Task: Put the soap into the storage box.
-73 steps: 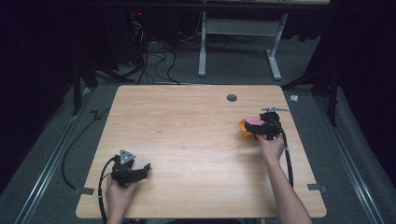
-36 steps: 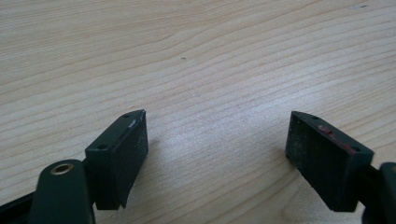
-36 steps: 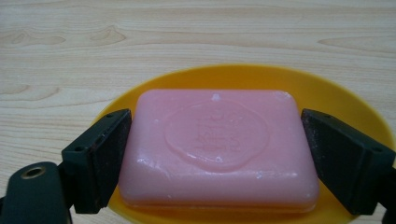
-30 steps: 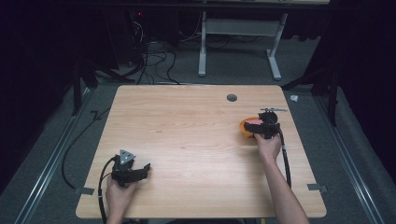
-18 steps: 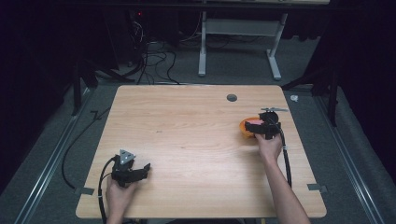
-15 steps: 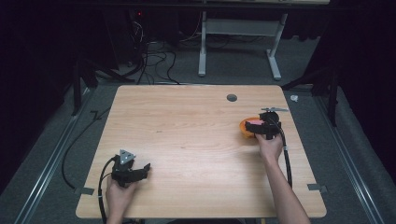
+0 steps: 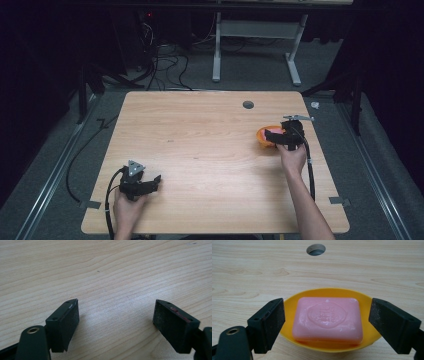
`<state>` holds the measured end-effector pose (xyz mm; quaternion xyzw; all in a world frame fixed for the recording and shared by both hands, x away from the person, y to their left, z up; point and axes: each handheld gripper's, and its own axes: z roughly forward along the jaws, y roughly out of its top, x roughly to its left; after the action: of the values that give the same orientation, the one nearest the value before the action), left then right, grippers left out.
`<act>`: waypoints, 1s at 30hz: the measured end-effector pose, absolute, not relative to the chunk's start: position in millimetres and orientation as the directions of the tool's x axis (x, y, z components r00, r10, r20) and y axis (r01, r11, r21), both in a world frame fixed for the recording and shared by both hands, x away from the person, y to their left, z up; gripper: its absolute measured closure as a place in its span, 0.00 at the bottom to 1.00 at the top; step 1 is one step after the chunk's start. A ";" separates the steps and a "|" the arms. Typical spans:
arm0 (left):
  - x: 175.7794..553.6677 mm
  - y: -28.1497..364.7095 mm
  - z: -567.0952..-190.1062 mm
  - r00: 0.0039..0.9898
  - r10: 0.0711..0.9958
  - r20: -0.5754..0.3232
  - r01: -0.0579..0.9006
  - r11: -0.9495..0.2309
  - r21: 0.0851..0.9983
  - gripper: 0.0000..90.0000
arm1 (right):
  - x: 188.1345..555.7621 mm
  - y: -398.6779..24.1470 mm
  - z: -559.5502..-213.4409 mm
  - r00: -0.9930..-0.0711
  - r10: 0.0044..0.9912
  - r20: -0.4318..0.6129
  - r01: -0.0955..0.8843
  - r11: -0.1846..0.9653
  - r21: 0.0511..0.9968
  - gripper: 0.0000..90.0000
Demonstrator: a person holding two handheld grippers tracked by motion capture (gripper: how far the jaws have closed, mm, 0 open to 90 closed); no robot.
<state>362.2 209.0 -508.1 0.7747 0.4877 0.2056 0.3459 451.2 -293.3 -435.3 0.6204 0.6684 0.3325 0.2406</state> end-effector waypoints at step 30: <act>362.2 209.1 -508.0 0.440 0.898 -0.019 0.613 -0.284 0.737 0.24 | 420.5 -305.7 -428.6 -0.154 0.982 0.108 0.633 0.014 0.774 0.21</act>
<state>362.2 209.1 -508.0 0.7746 0.4878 0.2055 0.3462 420.5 -305.7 -428.6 0.6031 0.6693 0.3592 0.2432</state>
